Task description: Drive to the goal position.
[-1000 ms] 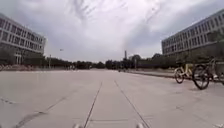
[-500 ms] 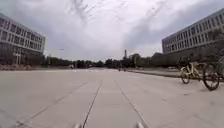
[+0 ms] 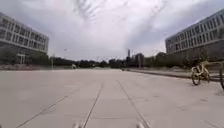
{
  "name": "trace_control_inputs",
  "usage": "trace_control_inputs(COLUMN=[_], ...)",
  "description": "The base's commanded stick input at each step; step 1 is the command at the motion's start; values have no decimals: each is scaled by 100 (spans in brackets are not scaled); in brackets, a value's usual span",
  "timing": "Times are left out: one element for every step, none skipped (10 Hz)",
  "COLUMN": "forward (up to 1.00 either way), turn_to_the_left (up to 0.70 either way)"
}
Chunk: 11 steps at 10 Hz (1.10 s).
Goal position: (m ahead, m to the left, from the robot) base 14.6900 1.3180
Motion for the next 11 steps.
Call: trace_control_inputs(forward=[70, 70, 70, 70, 70, 70, 70, 70, 70, 70, 70], turn_to_the_left=[0, 0, 0, 0, 0, 0, 0, 0, 0, 0, 0])
